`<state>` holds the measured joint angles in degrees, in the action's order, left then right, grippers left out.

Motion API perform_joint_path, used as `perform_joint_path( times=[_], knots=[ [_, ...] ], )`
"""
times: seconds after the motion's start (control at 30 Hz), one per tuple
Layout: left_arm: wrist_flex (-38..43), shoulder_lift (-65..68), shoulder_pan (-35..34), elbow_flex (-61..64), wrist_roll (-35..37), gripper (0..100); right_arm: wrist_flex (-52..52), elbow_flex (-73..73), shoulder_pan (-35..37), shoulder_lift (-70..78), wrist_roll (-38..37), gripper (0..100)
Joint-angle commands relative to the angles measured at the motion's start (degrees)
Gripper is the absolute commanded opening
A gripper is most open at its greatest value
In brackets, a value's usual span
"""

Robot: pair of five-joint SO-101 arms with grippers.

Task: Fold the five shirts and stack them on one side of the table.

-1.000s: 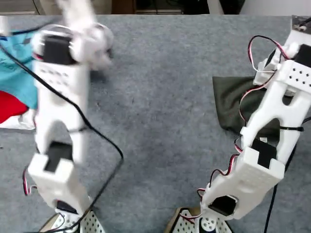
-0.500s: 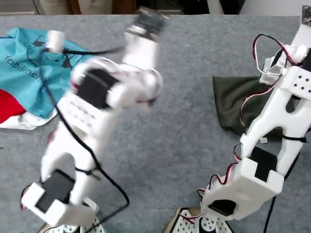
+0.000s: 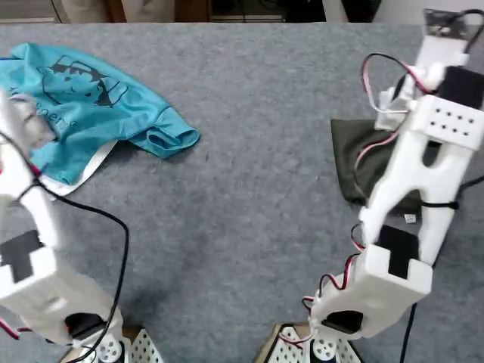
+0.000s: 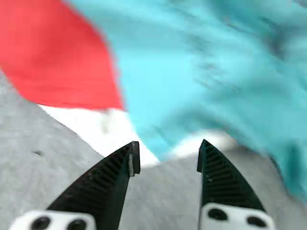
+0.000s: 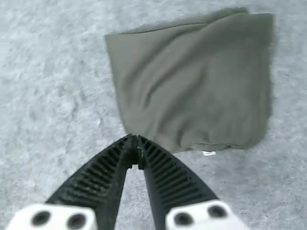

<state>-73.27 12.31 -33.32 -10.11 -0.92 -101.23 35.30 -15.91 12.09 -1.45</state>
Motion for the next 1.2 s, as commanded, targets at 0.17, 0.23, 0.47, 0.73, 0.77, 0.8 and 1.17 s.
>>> perform_joint_path(
  times=[0.17, 0.23, 0.47, 0.73, 0.77, 0.8, 1.17],
  knots=[
    [14.2, 11.6, 1.4, 1.8, -0.3, 21, -0.8, 0.0, 8.3, -3.5, -0.1, 0.7],
    [16.2, 13.5, 2.4, 1.7, -0.2, 16, -0.8, 0.0, 8.9, -3.6, -0.1, 0.7],
    [15.6, 13.9, 2.8, 1.5, -0.3, 2, -0.9, 0.0, 8.8, -3.9, 0.0, 0.7],
    [-3.0, 6.6, 5.6, -8.3, -0.7, 2, -0.9, 0.0, 8.8, -3.9, 0.0, 0.5],
    [-5.8, 5.1, 7.0, -9.2, -0.7, 2, -1.0, 0.0, 8.8, -3.9, 0.0, 0.5],
    [-8.2, 3.5, 8.4, -9.8, -0.7, 2, -1.0, 0.0, 8.8, -3.9, 0.0, 0.9],
    [-27.6, -24.0, 26.2, -8.6, -6.9, 2, -1.1, 0.0, 8.7, -4.1, -0.2, 0.9]
  ],
)
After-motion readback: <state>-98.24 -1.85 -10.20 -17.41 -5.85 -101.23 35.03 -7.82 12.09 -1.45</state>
